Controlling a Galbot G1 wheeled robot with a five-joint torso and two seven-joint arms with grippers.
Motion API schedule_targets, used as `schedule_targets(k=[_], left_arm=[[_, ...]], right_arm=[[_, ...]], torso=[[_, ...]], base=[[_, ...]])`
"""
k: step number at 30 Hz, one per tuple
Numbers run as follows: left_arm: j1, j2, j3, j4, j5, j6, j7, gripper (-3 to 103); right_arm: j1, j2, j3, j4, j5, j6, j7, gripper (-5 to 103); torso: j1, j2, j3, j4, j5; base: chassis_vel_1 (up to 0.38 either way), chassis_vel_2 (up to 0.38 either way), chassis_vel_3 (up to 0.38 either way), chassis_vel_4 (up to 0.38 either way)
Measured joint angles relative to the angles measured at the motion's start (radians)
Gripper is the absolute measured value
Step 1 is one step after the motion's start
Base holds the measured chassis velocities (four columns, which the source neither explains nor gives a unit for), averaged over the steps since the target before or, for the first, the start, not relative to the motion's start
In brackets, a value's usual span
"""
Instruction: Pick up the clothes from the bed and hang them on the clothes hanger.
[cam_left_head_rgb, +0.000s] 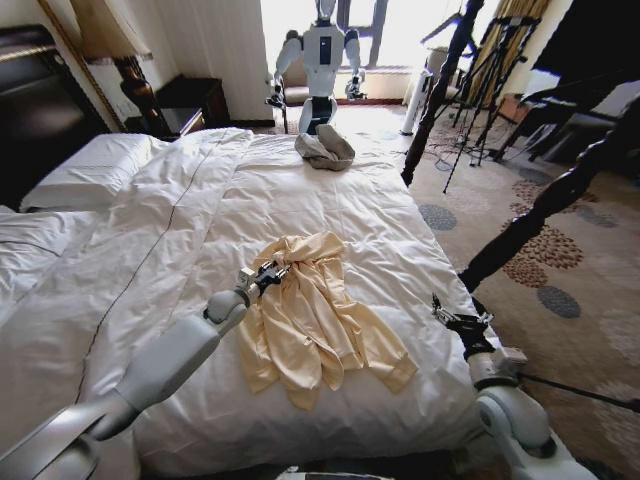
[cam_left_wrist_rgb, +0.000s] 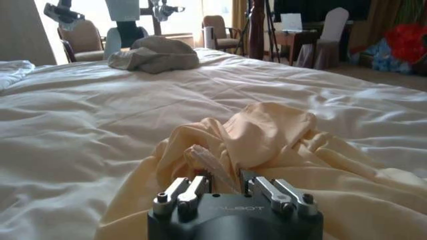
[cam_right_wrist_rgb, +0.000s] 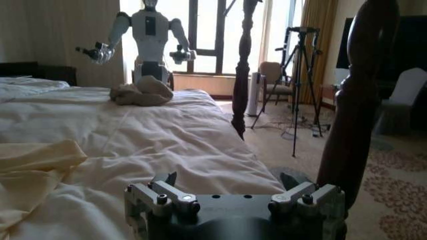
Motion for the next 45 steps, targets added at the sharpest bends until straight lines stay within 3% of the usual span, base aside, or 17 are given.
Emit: schedule_targets(k=[10,15,19,25,29,33,38,39,40,42,43,45], left_arm=[[0.034,0.048,-0.042,-0.026,-0.019,-0.023,0.053,2],[0.033,0.034,-0.045,-0.020,-0.037,-0.030,0.023,0],[0.014,0.005,-0.039,-0.007,-0.050,-0.052,-0.034,0],[-0.047,-0.015,-0.035,0.007,-0.013,-0.081,-0.103,0],[-0.074,0.005,-0.047,0.004,0.048,-0.088,-0.117,0],[-0.058,0.075,-0.064,-0.043,0.085,-0.097,-0.096,0],[0.057,0.155,-0.121,-0.148,0.085,-0.094,-0.083,0],[0.057,0.155,-0.121,-0.148,0.085,-0.094,-0.083,0],[0.085,0.169,-0.144,-0.166,0.087,-0.094,-0.083,0],[0.121,0.188,-0.177,-0.186,0.086,-0.097,-0.083,0],[0.121,0.188,-0.177,-0.186,0.086,-0.097,-0.083,0],[0.135,0.195,-0.195,-0.194,0.083,-0.101,-0.084,0]], right_arm=[[0.015,-0.002,-0.008,-0.013,0.000,0.001,0.000,100],[0.017,-0.002,-0.010,-0.013,0.000,0.001,0.000,100],[0.015,-0.002,-0.010,-0.011,0.000,0.001,0.000,100],[0.029,-0.013,-0.015,-0.011,0.002,0.002,-0.001,100],[0.065,-0.043,-0.033,-0.015,0.013,-0.004,0.000,100],[0.158,-0.118,-0.087,-0.041,0.053,-0.024,-0.001,100],[0.486,-0.194,-0.335,-0.156,0.122,-0.052,0.019,100],[0.486,-0.194,-0.335,-0.156,0.122,-0.052,0.019,100],[0.591,-0.194,-0.431,-0.203,0.131,-0.056,0.022,100],[0.779,-0.164,-0.603,-0.292,0.131,-0.054,0.023,100],[0.779,-0.164,-0.603,-0.292,0.131,-0.054,0.023,100],[0.902,-0.102,-0.740,-0.368,0.130,-0.054,0.028,100]], torso=[[0.000,0.000,0.000,0.0002,-0.0002],[0.000,0.000,0.000,0.0002,-0.0003],[0.000,0.000,0.000,0.0000,-0.0003],[0.000,0.000,0.000,-0.0003,0.0001],[0.000,0.000,0.000,-0.0004,0.0000],[0.000,0.000,0.000,-0.0001,0.0002],[0.000,0.000,0.000,0.0007,-0.0003],[0.000,0.000,0.000,0.0007,-0.0003],[0.000,0.000,0.000,0.0006,-0.0001],[0.000,0.000,0.000,0.0005,-0.0007],[0.000,0.000,0.000,0.0005,-0.0007],[0.000,0.000,0.000,0.0004,-0.0005]], base=[[0.000,0.000,0.000,0.000],[0.000,0.000,0.000,0.000],[0.000,0.000,0.000,0.000],[0.000,0.000,0.000,0.000],[0.000,0.000,0.000,0.000],[0.000,0.000,0.000,0.000],[0.000,0.000,0.000,0.000],[0.000,0.000,0.000,0.000],[0.000,0.000,0.000,0.000],[0.000,0.000,0.000,0.000],[0.000,0.000,0.000,0.000],[0.000,0.000,0.000,0.000]])
